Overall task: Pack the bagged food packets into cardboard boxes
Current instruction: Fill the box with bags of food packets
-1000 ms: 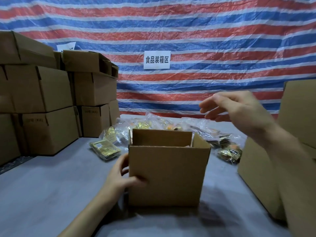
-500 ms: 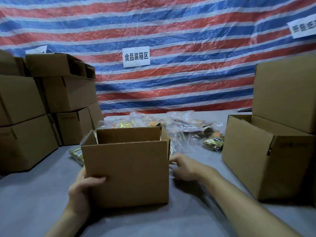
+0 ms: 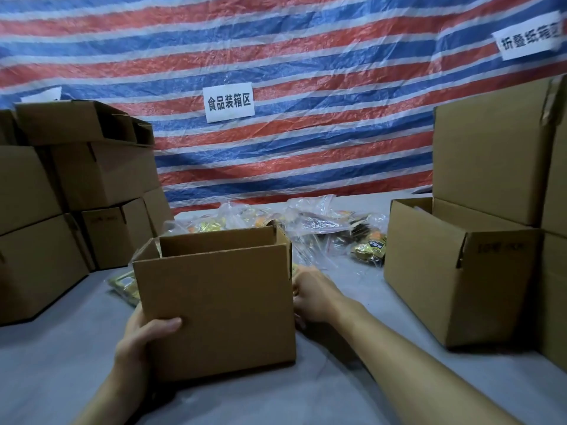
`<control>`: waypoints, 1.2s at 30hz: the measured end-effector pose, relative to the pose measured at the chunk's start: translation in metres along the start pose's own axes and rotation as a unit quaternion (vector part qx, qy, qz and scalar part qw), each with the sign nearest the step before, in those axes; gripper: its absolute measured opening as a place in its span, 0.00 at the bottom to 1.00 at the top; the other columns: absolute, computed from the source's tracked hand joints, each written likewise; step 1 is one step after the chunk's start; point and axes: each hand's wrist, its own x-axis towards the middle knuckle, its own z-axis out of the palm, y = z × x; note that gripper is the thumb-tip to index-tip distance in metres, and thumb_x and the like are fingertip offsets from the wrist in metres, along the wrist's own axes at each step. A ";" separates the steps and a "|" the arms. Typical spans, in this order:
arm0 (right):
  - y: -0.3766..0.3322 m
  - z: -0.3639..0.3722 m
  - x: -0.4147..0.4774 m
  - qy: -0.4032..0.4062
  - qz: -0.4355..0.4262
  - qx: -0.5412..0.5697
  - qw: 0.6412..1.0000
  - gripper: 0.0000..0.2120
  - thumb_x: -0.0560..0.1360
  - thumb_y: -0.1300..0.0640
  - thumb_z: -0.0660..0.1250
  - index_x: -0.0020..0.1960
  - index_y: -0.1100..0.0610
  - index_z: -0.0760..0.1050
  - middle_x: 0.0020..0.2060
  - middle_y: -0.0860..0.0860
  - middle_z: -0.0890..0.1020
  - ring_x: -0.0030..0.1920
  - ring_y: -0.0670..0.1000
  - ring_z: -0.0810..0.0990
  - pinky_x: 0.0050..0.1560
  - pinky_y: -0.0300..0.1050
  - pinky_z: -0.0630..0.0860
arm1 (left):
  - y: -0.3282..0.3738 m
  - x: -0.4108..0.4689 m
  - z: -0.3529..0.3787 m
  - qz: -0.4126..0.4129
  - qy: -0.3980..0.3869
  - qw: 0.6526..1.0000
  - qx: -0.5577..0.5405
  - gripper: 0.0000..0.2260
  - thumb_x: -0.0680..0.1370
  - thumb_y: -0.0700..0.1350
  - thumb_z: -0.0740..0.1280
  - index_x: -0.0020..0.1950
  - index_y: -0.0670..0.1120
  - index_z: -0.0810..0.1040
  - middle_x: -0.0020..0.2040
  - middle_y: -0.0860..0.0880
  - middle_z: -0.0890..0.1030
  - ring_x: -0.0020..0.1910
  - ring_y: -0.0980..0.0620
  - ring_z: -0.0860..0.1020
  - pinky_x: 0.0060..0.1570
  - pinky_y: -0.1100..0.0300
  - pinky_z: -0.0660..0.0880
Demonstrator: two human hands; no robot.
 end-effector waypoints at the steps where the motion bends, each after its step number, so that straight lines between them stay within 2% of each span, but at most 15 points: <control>1: 0.001 0.002 0.002 0.001 -0.011 -0.021 1.000 0.12 0.76 0.57 0.71 0.37 0.44 0.83 0.63 0.50 0.79 0.63 0.52 0.74 0.63 0.49 0.71 | -0.001 0.000 0.000 0.002 -0.003 1.000 0.007 0.26 0.58 0.43 0.68 0.57 0.46 0.80 0.47 0.44 0.87 0.44 0.41 0.85 0.45 0.44 0.81; 3: 0.007 0.008 0.004 -0.018 -0.024 -0.031 0.999 0.08 0.78 0.57 0.67 0.43 0.46 0.81 0.73 0.45 0.70 0.73 0.51 0.65 0.72 0.55 0.61 | -0.002 0.000 -0.001 0.005 -0.002 1.000 0.011 0.24 0.60 0.43 0.68 0.56 0.46 0.81 0.49 0.42 0.87 0.45 0.39 0.85 0.48 0.41 0.80; 5: 0.010 0.010 0.004 -0.054 -0.019 -0.021 0.998 0.11 0.80 0.56 0.64 0.58 0.45 0.81 0.77 0.42 0.64 0.77 0.49 0.59 0.75 0.56 0.55 | -0.003 0.002 -0.002 0.001 0.000 1.000 0.009 0.21 0.59 0.45 0.68 0.51 0.49 0.85 0.49 0.42 0.87 0.46 0.39 0.85 0.50 0.40 0.80; 7: 0.010 0.006 0.003 -0.070 -0.001 -0.021 0.997 0.16 0.80 0.57 0.61 0.64 0.45 0.78 0.75 0.43 0.68 0.75 0.50 0.63 0.74 0.55 0.57 | -0.002 0.003 -0.002 -0.009 -0.006 1.000 0.008 0.23 0.55 0.47 0.70 0.49 0.51 0.86 0.48 0.43 0.87 0.45 0.40 0.86 0.47 0.41 0.81; 10: 0.004 -0.010 0.006 -0.053 0.058 0.004 0.997 0.17 0.75 0.64 0.57 0.57 0.55 0.80 0.61 0.50 0.81 0.63 0.56 0.77 0.67 0.54 0.72 | -0.002 0.005 -0.005 -0.022 -0.007 1.000 0.001 0.29 0.50 0.47 0.71 0.51 0.47 0.84 0.46 0.43 0.87 0.43 0.40 0.86 0.41 0.44 0.81; 12: 0.005 -0.026 0.009 -0.050 0.086 0.019 0.995 0.14 0.72 0.67 0.55 0.50 0.66 0.78 0.57 0.61 0.82 0.59 0.64 0.80 0.60 0.58 0.78 | -0.002 0.005 -0.004 -0.023 -0.015 1.000 -0.007 0.28 0.50 0.46 0.71 0.51 0.47 0.84 0.47 0.42 0.87 0.42 0.40 0.86 0.40 0.43 0.82; 14: 0.006 -0.043 0.008 -0.061 0.118 0.024 0.991 0.11 0.74 0.67 0.56 0.44 0.74 0.74 0.58 0.67 0.80 0.50 0.63 0.83 0.50 0.54 0.80 | -0.002 0.005 -0.004 -0.022 -0.015 1.000 -0.011 0.28 0.50 0.46 0.71 0.51 0.46 0.84 0.47 0.41 0.87 0.41 0.41 0.86 0.37 0.45 0.82; 16: 0.008 -0.062 0.006 -0.069 0.155 0.003 0.986 0.11 0.77 0.66 0.58 0.37 0.69 0.71 0.49 0.65 0.83 0.37 0.54 0.78 0.35 0.44 0.72 | -0.002 0.005 -0.003 -0.022 -0.015 1.000 -0.015 0.26 0.50 0.46 0.71 0.47 0.48 0.86 0.46 0.42 0.87 0.40 0.42 0.86 0.35 0.48 0.83; 17: 0.009 -0.070 0.004 -0.075 0.175 -0.007 0.982 0.10 0.78 0.65 0.59 0.39 0.65 0.72 0.42 0.60 0.83 0.34 0.52 0.77 0.33 0.41 0.70 | -0.002 0.005 -0.003 -0.022 -0.015 1.000 -0.016 0.24 0.50 0.46 0.70 0.45 0.49 0.87 0.45 0.42 0.87 0.39 0.43 0.86 0.35 0.48 0.83; 20: 0.005 -0.093 -0.003 -0.139 0.251 -0.002 0.958 0.12 0.81 0.57 0.57 0.52 0.62 0.76 0.39 0.50 0.87 0.33 0.50 0.81 0.42 0.44 0.79 | -0.001 0.004 -0.001 -0.019 -0.012 1.000 -0.018 0.20 0.52 0.44 0.69 0.42 0.53 0.88 0.43 0.44 0.87 0.37 0.45 0.86 0.33 0.51 0.83; 23: -0.003 -0.097 -0.005 -0.126 0.269 -0.014 0.955 0.17 0.81 0.52 0.58 0.45 0.59 0.82 0.35 0.47 0.87 0.31 0.47 0.79 0.33 0.37 0.75 | -0.001 0.002 0.000 -0.007 -0.009 1.000 -0.014 0.19 0.54 0.46 0.68 0.42 0.55 0.88 0.43 0.46 0.87 0.38 0.47 0.86 0.37 0.49 0.82; 27: -0.002 -0.076 0.001 0.030 0.220 -0.029 0.975 0.08 0.74 0.58 0.61 0.37 0.57 0.67 0.33 0.51 0.70 0.32 0.53 0.68 0.33 0.44 0.61 | 0.000 0.003 -0.001 -0.013 -0.007 1.000 -0.015 0.21 0.51 0.47 0.70 0.42 0.55 0.88 0.44 0.46 0.87 0.38 0.47 0.86 0.40 0.46 0.79; 29: 0.003 -0.062 0.002 -0.016 0.234 -0.024 0.972 0.04 0.76 0.58 0.61 0.44 0.58 0.69 0.39 0.53 0.70 0.38 0.54 0.70 0.38 0.46 0.66 | 0.000 0.004 -0.001 -0.014 -0.014 1.000 -0.014 0.22 0.50 0.46 0.70 0.43 0.54 0.87 0.44 0.45 0.87 0.38 0.46 0.86 0.37 0.48 0.80; 32: 0.014 -0.050 -0.001 -0.108 0.264 -0.038 0.958 0.07 0.79 0.56 0.61 0.49 0.59 0.75 0.44 0.55 0.77 0.41 0.54 0.76 0.43 0.45 0.72 | -0.003 0.005 -0.002 -0.013 -0.023 1.000 -0.015 0.26 0.51 0.46 0.71 0.49 0.47 0.85 0.48 0.40 0.86 0.41 0.42 0.85 0.37 0.47 0.82; 36: 0.014 -0.053 0.003 -0.012 0.210 0.024 0.977 0.10 0.78 0.60 0.63 0.39 0.57 0.67 0.32 0.52 0.68 0.30 0.50 0.66 0.32 0.44 0.62 | -0.007 0.007 -0.004 -0.005 -0.040 0.999 0.004 0.25 0.53 0.47 0.72 0.51 0.49 0.85 0.52 0.40 0.86 0.46 0.41 0.85 0.42 0.46 0.82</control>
